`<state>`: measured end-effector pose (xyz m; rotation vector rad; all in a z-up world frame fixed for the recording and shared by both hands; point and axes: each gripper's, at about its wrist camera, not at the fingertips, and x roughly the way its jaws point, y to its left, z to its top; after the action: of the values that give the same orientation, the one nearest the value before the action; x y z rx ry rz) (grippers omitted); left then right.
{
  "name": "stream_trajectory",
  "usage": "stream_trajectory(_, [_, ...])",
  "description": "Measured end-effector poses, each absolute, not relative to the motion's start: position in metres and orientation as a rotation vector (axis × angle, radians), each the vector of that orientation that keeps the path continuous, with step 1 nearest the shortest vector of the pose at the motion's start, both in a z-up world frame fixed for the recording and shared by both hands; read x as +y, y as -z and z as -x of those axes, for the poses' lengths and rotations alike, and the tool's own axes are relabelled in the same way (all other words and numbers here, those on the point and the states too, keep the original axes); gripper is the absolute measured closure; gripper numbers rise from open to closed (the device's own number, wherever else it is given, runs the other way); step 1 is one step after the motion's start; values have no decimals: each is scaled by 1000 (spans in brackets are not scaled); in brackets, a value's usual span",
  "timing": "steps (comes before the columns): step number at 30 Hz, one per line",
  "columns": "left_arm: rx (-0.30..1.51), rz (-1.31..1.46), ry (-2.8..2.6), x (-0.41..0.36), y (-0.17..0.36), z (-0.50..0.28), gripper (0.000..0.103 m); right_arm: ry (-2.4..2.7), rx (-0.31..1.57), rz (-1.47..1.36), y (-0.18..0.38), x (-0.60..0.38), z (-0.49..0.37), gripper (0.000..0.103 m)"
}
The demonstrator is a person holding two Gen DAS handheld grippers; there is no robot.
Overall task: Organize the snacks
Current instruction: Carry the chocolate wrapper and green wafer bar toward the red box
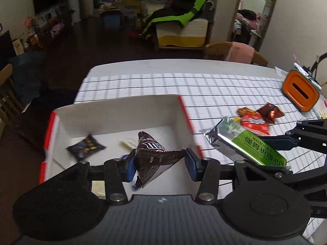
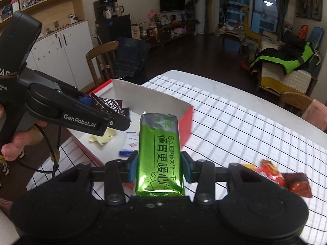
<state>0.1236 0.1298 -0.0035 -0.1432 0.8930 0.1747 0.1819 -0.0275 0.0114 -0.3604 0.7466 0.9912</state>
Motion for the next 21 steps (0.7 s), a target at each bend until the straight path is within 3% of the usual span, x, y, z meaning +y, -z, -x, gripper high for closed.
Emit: stream_trajectory(21, [1051,133,-246,240,60,-139,55,-879,818,454,56,111,-206,61])
